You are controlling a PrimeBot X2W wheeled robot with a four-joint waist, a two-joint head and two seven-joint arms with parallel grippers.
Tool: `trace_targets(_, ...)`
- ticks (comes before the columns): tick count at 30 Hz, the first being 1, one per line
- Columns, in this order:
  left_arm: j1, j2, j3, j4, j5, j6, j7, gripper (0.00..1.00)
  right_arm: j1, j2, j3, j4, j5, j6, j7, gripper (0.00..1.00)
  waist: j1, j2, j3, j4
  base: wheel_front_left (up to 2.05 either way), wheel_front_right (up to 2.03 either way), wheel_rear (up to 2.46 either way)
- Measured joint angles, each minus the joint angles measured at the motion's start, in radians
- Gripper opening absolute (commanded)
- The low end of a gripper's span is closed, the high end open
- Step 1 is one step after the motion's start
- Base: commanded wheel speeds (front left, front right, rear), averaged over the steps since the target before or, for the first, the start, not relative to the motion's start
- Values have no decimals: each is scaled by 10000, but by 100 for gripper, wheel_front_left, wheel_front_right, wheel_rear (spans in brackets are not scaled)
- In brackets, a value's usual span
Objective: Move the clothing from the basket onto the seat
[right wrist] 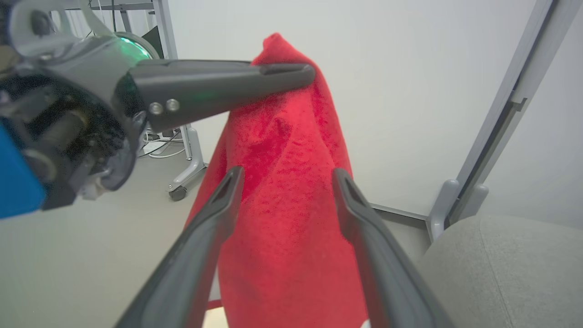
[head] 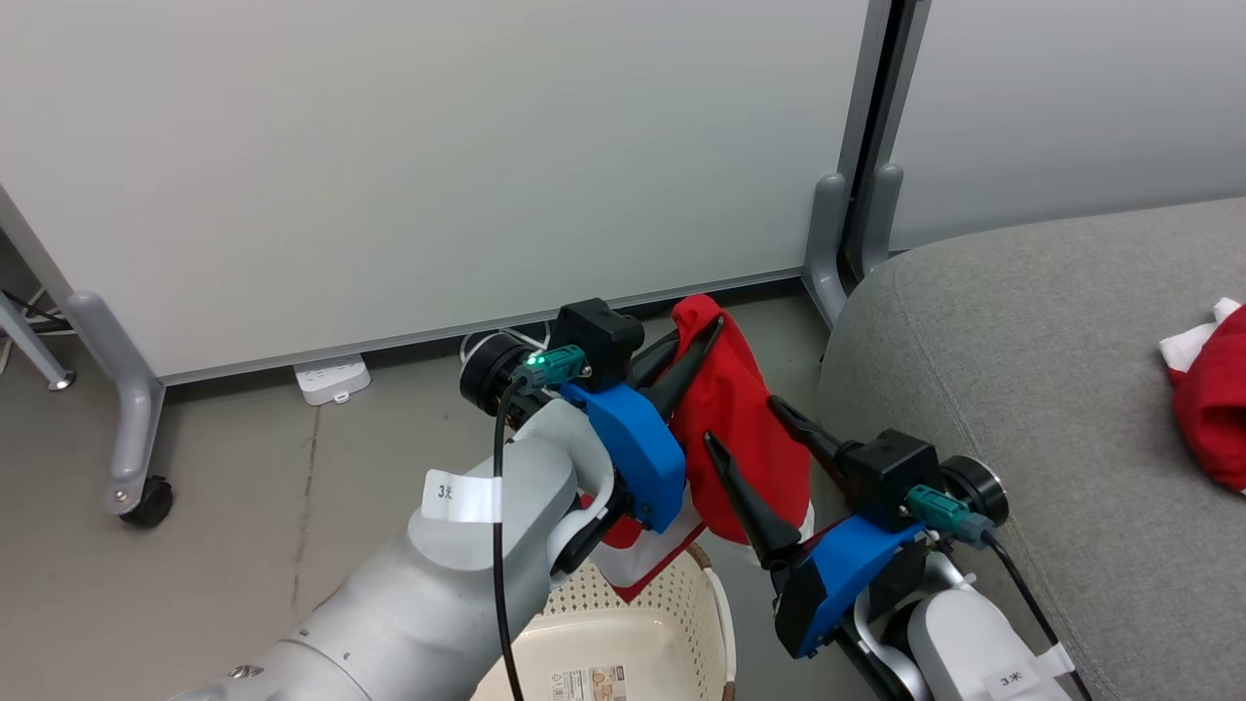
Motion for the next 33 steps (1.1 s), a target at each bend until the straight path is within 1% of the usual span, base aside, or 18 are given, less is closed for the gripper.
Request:
trace_targets(5, 9, -2, 4, -86, 36, 0, 0, 0, -117, 27, 334, 244, 125, 0, 138, 100, 0, 0, 108, -49, 0, 0, 0)
trace_targets(12, 11, -10, -117, -282, -31, 0, 0, 0, -720, 36, 259, 1522, -491, 0, 144, 100, 0, 0, 251, -2, 0, 0, 0)
trace_targets(14, 11, -8, -184, -334, -50, 0, 0, 0, -885, 38, 272, 1881, -470, 0, 58, 100, 0, 0, 282, 35, 0, 0, 0)
trace_targets(21, 8, -2, -462, -571, -309, 0, 0, 0, -1633, 46, 606, 3450, -61, 0, -322, 100, 0, 0, 316, 182, 0, 0, 0)
trace_targets(26, -15, -8, -594, -685, -456, 0, 0, 0, -2058, 44, 907, 4293, 395, 0, -575, 100, 0, 0, 295, 237, 0, 0, 0)
trace_targets(27, -23, -6, -608, -694, -474, 0, 0, 0, -2119, 44, 970, 4406, 506, 0, -587, 45, 0, 0, 293, 239, 0, 0, 0)
trace_targets(28, -27, -6, -617, -698, -479, 0, 0, 0, -2180, 44, 1068, 4521, 602, 0, -616, 0, 0, 0, 291, 241, 0, 0, 0)
trace_targets(33, -35, -6, -627, -640, -493, 0, 0, 0, -2378, 46, 1402, 4907, 890, 0, -786, 0, 1, 0, 284, 218, 0, 0, 0)
